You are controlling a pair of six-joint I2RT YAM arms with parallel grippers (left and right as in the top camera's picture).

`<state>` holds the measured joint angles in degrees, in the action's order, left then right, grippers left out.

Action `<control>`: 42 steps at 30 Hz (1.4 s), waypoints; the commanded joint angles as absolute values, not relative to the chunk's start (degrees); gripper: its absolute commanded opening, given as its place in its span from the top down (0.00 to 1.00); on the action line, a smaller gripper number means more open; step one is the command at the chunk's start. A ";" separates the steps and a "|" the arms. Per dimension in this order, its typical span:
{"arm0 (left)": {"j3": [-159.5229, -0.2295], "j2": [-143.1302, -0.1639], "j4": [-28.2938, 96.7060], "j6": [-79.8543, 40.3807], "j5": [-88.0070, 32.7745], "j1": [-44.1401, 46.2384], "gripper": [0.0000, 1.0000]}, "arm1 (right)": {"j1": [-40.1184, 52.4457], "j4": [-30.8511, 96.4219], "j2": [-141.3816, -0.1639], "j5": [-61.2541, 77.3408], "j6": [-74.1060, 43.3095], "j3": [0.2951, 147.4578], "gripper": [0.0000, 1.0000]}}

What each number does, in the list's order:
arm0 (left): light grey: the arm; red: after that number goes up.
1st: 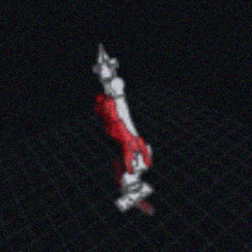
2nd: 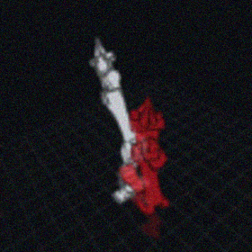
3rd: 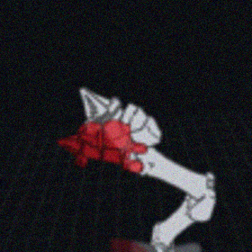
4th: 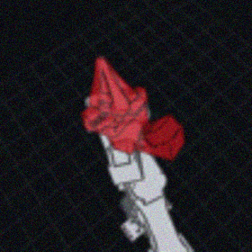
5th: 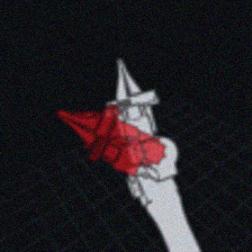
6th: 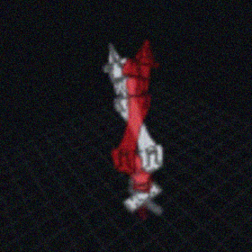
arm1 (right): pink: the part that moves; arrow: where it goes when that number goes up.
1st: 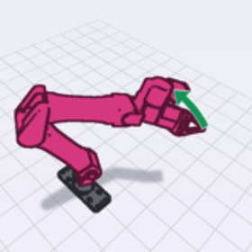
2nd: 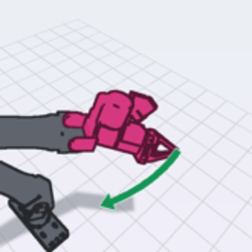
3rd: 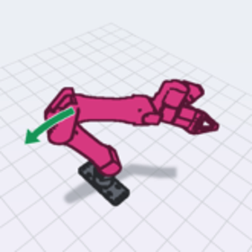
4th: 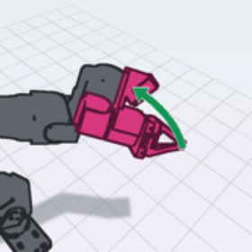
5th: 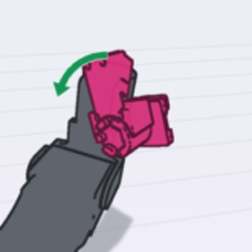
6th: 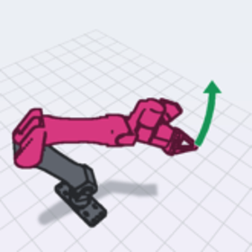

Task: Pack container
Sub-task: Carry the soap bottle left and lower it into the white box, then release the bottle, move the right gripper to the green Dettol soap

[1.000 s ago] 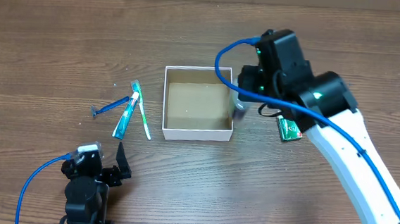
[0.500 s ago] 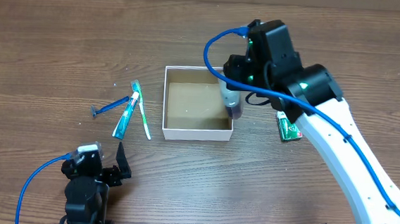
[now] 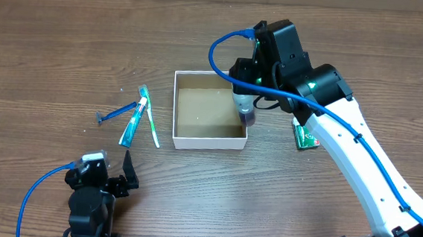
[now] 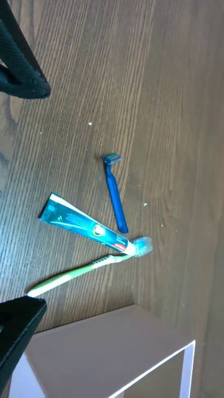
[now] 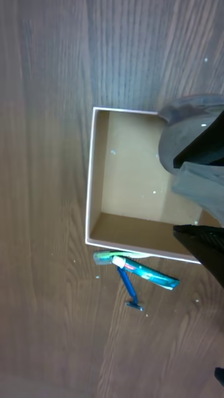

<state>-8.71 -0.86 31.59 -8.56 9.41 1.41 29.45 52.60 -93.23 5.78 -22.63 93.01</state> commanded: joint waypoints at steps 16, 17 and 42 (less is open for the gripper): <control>-8.45 -0.25 31.40 -7.88 8.95 1.48 0.00 | 26.35 54.52 -91.59 0.40 -23.66 93.84 0.49; -8.45 -0.25 31.42 -7.88 8.95 1.48 0.00 | 24.84 56.60 -91.46 -0.51 -25.65 93.84 0.42; -8.45 -0.25 31.42 -7.88 8.95 1.48 0.00 | 4.36 43.44 -104.92 -1.52 -10.37 62.81 0.00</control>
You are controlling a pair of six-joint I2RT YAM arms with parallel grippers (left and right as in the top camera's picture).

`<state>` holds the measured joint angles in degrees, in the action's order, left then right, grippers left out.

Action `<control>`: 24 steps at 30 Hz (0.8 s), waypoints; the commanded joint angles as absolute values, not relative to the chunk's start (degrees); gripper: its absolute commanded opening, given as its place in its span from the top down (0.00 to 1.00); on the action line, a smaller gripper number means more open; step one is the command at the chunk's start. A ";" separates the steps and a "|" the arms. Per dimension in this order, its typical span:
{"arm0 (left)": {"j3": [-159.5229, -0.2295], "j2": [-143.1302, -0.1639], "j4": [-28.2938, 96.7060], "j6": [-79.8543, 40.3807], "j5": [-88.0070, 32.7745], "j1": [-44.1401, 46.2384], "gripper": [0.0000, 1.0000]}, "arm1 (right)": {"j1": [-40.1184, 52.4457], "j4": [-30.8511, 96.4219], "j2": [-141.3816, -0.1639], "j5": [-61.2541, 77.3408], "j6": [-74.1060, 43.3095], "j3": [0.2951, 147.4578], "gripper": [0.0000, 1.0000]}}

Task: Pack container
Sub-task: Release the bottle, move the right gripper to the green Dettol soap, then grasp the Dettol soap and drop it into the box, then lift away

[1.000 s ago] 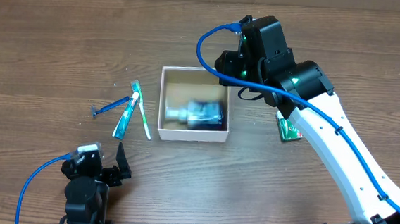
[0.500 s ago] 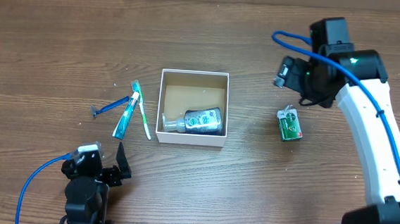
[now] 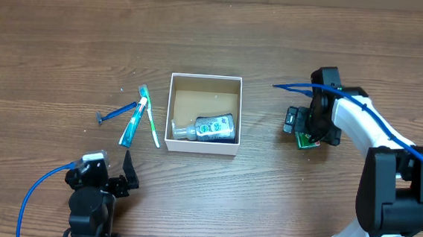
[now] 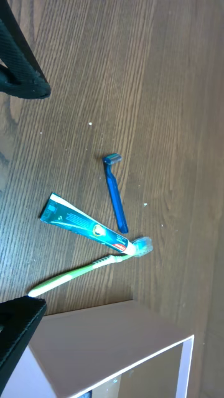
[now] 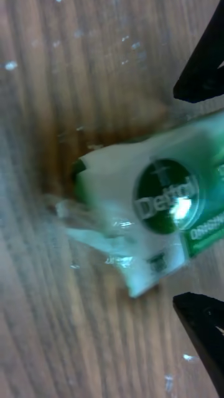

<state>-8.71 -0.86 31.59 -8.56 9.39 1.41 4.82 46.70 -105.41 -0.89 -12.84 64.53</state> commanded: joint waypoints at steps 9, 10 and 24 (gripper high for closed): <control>-8.45 -0.25 31.40 -7.88 8.95 1.48 0.00 | 4.36 47.03 -104.90 -1.50 -11.66 62.74 0.43; -8.45 -0.25 31.40 -7.88 8.95 1.48 0.00 | 4.36 47.94 -104.81 -1.45 -12.69 62.85 0.45; -8.45 -0.25 31.42 -7.88 8.95 1.48 0.00 | 20.60 62.04 -85.65 9.34 -15.03 81.12 0.53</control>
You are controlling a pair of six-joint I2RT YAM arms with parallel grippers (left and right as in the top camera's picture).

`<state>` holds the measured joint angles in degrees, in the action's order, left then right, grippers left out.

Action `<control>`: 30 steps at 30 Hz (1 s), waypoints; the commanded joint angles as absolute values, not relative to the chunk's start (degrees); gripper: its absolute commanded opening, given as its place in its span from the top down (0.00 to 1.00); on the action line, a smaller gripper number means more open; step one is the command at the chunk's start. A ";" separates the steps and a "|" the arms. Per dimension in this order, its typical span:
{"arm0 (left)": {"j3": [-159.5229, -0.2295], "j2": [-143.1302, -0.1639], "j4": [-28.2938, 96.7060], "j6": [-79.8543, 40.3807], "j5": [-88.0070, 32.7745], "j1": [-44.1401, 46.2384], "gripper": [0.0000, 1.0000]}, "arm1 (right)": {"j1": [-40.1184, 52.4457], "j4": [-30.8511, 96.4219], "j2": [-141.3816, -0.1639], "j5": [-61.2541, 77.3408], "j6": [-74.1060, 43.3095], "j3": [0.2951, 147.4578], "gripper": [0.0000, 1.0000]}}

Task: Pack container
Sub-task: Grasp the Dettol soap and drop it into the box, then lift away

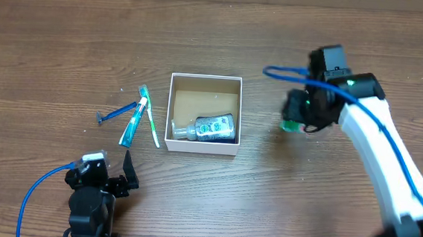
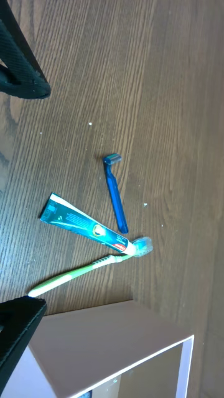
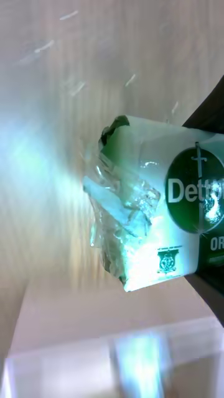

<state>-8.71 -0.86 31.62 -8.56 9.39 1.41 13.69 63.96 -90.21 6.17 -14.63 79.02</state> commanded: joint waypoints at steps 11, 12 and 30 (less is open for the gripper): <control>-8.45 -0.25 31.42 -7.88 8.95 1.48 0.00 | 36.47 47.90 -97.27 6.52 -16.95 81.01 0.33; -8.45 -0.25 31.42 -7.88 8.95 1.48 0.00 | 36.34 47.83 -97.97 6.52 -16.64 81.01 0.32; -21.87 -13.41 32.86 -18.02 1.89 1.48 0.00 | -2.33 64.51 -86.11 13.17 -26.22 84.33 0.00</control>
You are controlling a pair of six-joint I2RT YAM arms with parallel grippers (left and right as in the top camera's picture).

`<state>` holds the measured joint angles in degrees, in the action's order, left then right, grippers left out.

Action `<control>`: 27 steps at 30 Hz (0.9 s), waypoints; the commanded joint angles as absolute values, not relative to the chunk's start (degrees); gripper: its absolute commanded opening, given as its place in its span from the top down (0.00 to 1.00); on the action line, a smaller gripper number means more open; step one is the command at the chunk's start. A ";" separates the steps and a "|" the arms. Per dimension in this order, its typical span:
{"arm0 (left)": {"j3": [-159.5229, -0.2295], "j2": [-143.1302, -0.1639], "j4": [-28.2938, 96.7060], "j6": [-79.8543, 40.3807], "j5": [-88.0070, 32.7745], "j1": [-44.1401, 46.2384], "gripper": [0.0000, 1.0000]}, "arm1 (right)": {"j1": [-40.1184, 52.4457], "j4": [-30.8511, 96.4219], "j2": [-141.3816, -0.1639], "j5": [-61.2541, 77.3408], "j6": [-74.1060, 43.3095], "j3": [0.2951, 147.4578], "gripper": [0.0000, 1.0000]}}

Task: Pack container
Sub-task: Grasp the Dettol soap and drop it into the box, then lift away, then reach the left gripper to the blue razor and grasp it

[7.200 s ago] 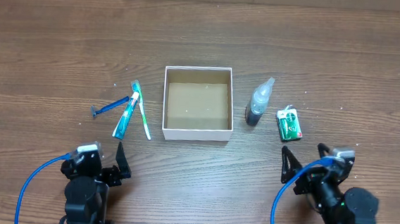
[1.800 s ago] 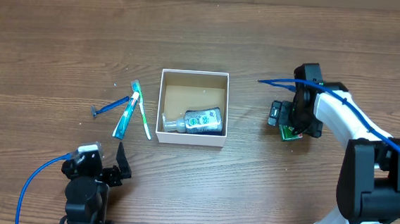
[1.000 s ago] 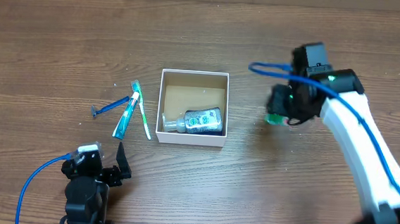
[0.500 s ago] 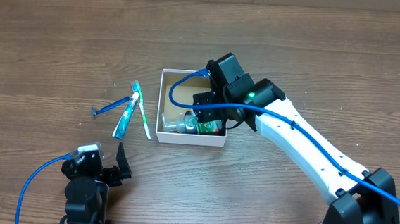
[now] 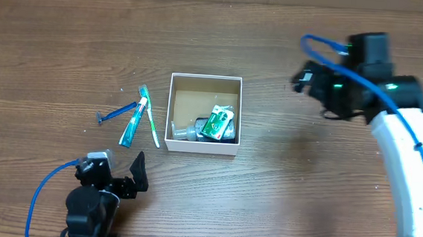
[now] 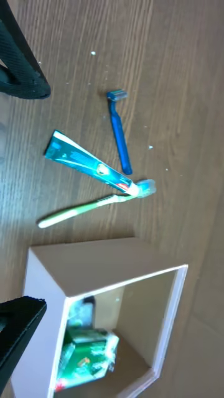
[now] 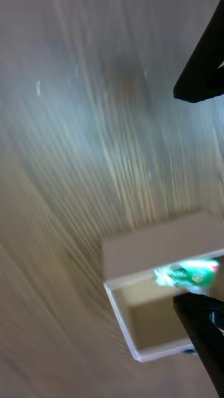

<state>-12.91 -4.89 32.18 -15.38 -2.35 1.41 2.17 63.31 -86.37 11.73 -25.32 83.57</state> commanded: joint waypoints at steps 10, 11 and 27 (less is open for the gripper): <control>-67.59 -70.48 53.12 -9.87 5.52 -2.39 0.00 | -5.23 65.25 -86.11 13.13 -26.20 84.33 0.00; -70.26 -73.93 55.18 -8.49 5.52 -2.39 0.00 | -5.23 65.25 -86.11 13.13 -26.20 84.33 0.00; -75.18 -103.11 53.01 7.29 8.71 -8.12 0.05 | -5.23 65.23 -86.11 13.13 -26.20 84.33 0.00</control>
